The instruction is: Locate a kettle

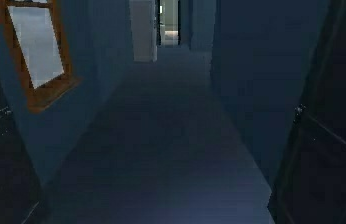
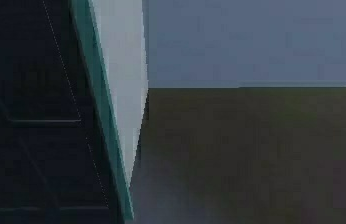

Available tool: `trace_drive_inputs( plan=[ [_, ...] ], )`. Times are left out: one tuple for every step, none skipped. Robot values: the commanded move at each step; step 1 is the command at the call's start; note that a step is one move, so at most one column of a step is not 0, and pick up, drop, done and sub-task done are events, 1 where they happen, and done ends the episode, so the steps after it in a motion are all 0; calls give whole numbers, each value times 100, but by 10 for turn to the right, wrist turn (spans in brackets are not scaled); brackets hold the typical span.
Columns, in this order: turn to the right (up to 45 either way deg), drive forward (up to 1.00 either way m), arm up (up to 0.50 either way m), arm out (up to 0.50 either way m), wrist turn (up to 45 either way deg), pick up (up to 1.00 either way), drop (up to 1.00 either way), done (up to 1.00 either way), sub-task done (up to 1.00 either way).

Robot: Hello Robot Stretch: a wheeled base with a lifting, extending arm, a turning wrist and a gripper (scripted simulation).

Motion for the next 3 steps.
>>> trace_drive_inputs(
  plan=[
    [0,100,0,0,0,0,0,0,0],
    [30,0,0,0,0,0,0,0,0],
    [0,100,0,0,0,0,0,0,0]
  ],
)
